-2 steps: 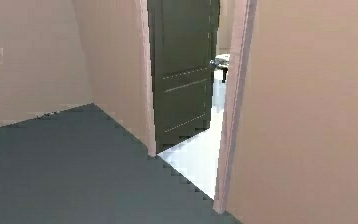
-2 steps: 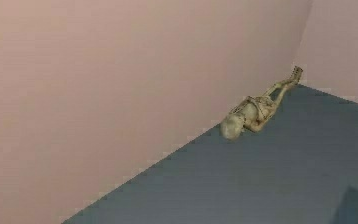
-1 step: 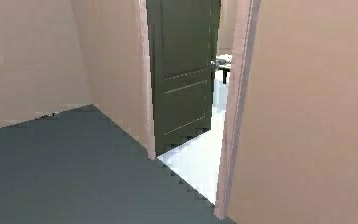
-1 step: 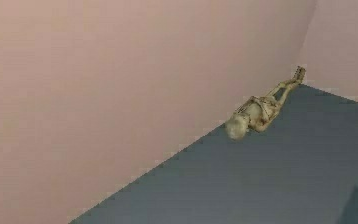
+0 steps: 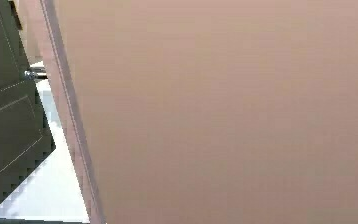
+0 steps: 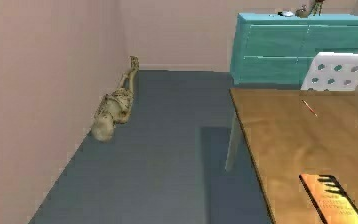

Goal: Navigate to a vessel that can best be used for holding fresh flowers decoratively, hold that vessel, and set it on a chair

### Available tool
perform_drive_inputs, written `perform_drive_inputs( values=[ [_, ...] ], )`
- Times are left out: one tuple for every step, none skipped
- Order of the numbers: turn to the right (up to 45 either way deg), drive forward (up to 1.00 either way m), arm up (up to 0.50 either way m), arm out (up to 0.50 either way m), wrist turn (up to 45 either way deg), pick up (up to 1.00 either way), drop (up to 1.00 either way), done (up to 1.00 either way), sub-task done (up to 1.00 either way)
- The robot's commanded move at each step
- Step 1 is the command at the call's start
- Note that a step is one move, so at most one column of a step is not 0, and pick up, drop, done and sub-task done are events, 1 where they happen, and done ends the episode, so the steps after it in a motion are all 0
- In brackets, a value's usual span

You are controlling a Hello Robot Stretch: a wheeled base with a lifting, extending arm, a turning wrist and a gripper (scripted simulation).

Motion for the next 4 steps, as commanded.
perform_drive_inputs(
  values=[
    [33.0, 0.0, 0.0, 0.0, 0.0, 0.0, 0.0, 0.0, 0.0],
    [0.0, 0.2, 0.0, 0.0, 0.0, 0.0, 0.0, 0.0, 0.0],
    [45.0, 0.0, 0.0, 0.0, 0.0, 0.0, 0.0, 0.0, 0.0],
    [0.0, 0.05, 0.0, 0.0, 0.0, 0.0, 0.0, 0.0, 0.0]
  ],
)
